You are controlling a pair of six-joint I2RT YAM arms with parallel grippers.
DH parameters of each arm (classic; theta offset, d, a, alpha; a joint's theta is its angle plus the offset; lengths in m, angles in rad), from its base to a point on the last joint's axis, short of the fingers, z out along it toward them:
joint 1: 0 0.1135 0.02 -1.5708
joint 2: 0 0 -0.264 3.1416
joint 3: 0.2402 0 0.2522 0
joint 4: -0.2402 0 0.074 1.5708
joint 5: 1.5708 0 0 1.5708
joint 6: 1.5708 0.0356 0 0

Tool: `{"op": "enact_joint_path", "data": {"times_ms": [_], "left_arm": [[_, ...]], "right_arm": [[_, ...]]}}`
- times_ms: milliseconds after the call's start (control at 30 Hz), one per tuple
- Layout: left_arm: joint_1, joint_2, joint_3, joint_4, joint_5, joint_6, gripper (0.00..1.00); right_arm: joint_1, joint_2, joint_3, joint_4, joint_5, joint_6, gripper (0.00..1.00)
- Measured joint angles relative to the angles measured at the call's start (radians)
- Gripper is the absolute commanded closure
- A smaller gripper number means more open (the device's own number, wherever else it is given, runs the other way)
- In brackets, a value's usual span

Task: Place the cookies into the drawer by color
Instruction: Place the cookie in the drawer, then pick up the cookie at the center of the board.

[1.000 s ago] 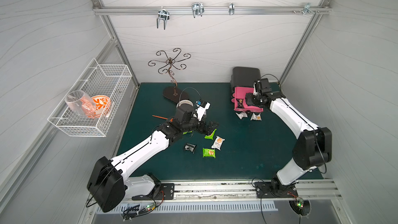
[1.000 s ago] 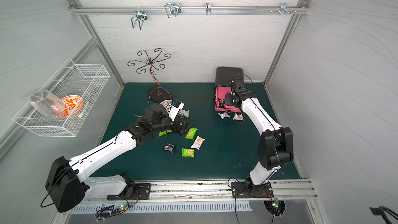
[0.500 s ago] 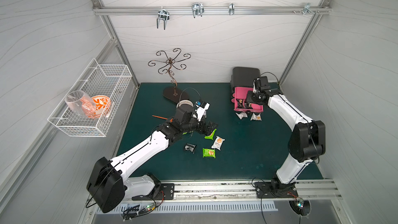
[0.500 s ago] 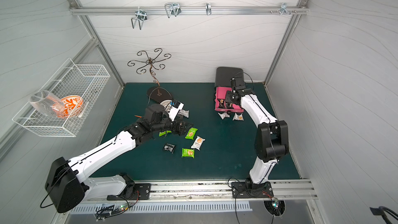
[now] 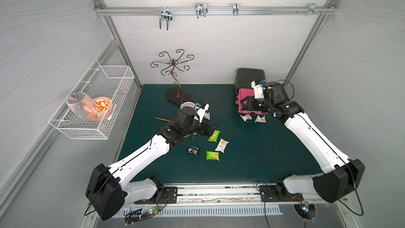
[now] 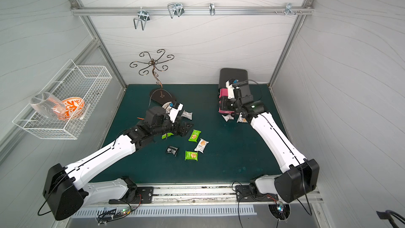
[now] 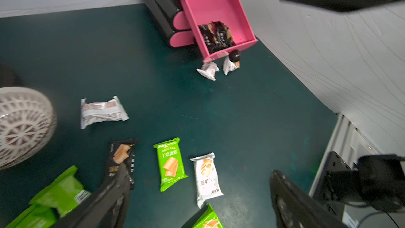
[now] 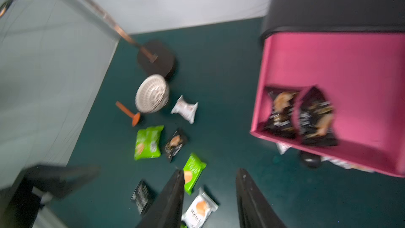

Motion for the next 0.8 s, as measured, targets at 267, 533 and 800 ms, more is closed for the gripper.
{"op": "enact_joint_path", "data": {"times_ms": [267, 533, 800], "left_arm": [[0.012, -0.252, -0.041, -0.167, -0.265, -0.029, 0.01], [0.016, -0.451, -0.087, -0.390, -0.386, -0.046, 0.01], [0.018, -0.548, -0.088, -0.544, -0.425, -0.087, 0.01]], "right_arm": [[0.316, 0.203, -0.101, 0.068, -0.113, -0.052, 0.58], [0.462, 0.536, 0.043, 0.162, -0.196, -0.080, 0.55], [0.499, 0.706, 0.154, 0.170, -0.237, -0.127, 0.52]]}}
